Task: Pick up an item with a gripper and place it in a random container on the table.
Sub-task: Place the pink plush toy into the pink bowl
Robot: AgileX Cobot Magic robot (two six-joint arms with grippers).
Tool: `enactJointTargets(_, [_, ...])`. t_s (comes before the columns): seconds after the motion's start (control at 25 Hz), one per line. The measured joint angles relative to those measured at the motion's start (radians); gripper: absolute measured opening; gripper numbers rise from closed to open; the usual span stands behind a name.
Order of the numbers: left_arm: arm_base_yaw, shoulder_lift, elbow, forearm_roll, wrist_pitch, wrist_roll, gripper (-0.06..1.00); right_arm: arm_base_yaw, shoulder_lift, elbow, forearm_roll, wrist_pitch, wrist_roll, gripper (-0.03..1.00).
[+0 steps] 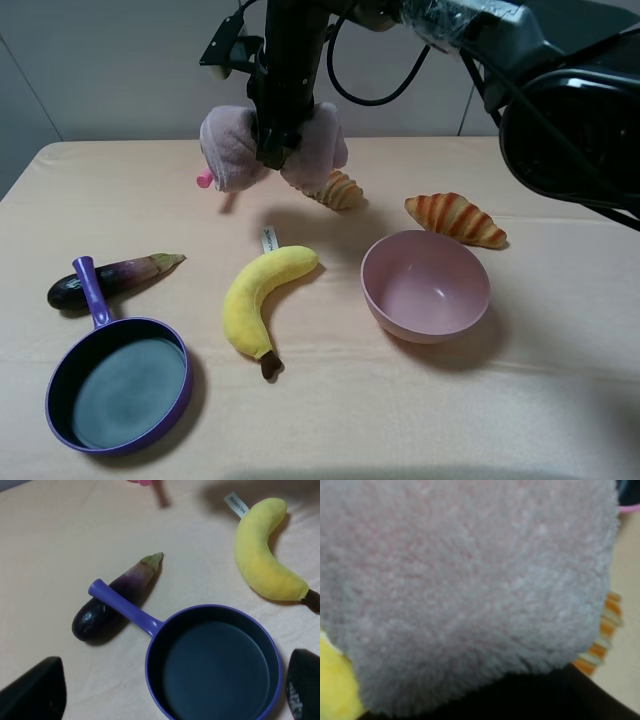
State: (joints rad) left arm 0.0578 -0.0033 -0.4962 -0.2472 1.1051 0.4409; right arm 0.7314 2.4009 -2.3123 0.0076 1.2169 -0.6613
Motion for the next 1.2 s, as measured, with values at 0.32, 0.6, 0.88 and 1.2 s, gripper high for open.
enactJointTargets(0.32, [0.0,0.0,0.0,0.0,0.0,0.0,0.88,0.0,-0.152,0.141,-0.045,0.0,0.04,0.36])
enactJointTargets(0.6, [0.0,0.0,0.0,0.0,0.0,0.0,0.88,0.0,-0.359,0.413,-0.068,0.001,0.042,0.36])
enactJointTargets(0.88, [0.0,0.0,0.0,0.0,0.0,0.0,0.88,0.0,-0.541,0.653,-0.068,0.002,0.056,0.36])
enactJointTargets(1.2, [0.0,0.0,0.0,0.0,0.0,0.0,0.88,-0.042,-0.662,0.856,-0.035,0.004,0.081,0.36])
